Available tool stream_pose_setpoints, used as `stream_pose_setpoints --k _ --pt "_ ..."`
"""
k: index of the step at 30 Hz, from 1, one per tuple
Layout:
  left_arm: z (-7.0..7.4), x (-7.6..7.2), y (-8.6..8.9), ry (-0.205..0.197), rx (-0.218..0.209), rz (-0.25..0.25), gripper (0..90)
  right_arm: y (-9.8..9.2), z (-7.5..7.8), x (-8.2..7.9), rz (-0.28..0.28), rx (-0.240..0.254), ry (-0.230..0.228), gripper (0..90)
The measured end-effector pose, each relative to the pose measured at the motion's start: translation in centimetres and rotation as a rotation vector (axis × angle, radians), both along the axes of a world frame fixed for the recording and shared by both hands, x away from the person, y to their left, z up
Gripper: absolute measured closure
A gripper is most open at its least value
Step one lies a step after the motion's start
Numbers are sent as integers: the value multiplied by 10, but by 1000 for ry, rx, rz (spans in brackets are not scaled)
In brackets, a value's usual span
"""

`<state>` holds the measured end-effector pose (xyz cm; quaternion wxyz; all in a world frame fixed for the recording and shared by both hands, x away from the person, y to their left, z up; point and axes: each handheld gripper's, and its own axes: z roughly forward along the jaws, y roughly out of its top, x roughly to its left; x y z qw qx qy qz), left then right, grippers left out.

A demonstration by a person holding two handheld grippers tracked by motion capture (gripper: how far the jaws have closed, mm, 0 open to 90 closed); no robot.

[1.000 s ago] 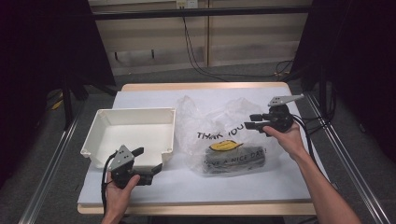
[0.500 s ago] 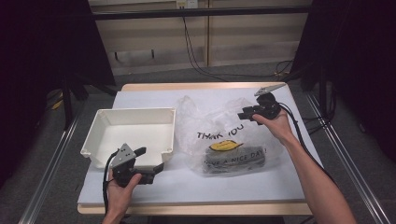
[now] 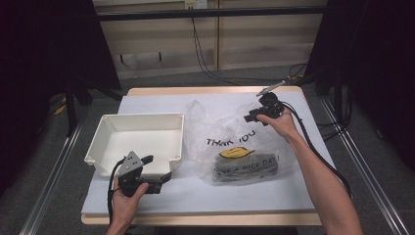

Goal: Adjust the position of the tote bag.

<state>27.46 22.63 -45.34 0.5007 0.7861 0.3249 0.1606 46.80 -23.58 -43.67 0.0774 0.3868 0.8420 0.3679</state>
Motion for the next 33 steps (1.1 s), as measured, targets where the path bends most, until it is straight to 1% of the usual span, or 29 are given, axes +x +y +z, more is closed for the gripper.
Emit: stream_pose_setpoints --k 3,5,7,9,11,12,15,16,17,18,19,20,21,24,25,26,27,28,29,30,31,32,33 --pt "-1 0 1 4 -4 7 76 1 -8 8 -12 -26 14 550" --pt "-1 1 2 0 -1 4 76 2 -10 11 -10 -44 21 521" --pt "-1 0 2 5 -3 9 76 3 -15 15 -14 -50 25 483" --pt "-1 -1 3 6 3 7 76 4 -20 19 -8 -58 42 467" --pt "-1 -1 3 4 1 6 76 6 -25 20 -15 -75 69 444" --pt "-1 -1 3 4 7 10 76 7 -27 21 -15 -74 70 430" --pt "-1 -2 4 4 2 9 76 9 -33 23 -24 -84 78 428" --pt "-1 -2 4 1 2 7 76 10 -34 23 -34 -84 94 438" --pt "-1 -2 4 0 4 8 76 10 -38 24 -33 -96 88 479" --pt "-1 -2 4 2 3 10 76 10 -38 24 -33 -96 88 479" --pt "-2 -2 4 2 2 11 76 11 -38 24 -43 -91 79 568" --pt "-1 -2 5 0 6 10 76 11 -38 24 -45 -96 69 633" --pt "-1 -2 5 -1 7 10 76 11 -38 24 -45 -96 69 633" --pt "-1 -2 5 -2 10 12 76 12 -37 23 -70 -139 55 831" --pt "-1 -2 5 -1 9 12 76 11 -38 23 -71 -133 55 873" --pt "-1 -2 5 -2 10 12 76 10 -37 22 -69 -125 64 890" --pt "-1 -2 5 -1 8 12 76 10 -38 22 -67 -110 66 895" --pt "-1 -2 5 1 8 11 76 10 -38 22 -67 -110 66 895" --pt "-1 -2 5 -1 10 8 76 10 -37 21 -61 -98 72 898" --pt "-1 -2 5 -1 11 8 76 9 -33 19 -47 -42 52 900" --pt "-1 -2 4 -1 8 8 76 9 -33 19 -47 -42 52 900" --pt "-2 -2 4 -1 7 9 76 9 -30 18 -51 -26 55 900" --pt "-2 -2 4 -1 12 8 76 8 -25 16 -47 -6 45 900"
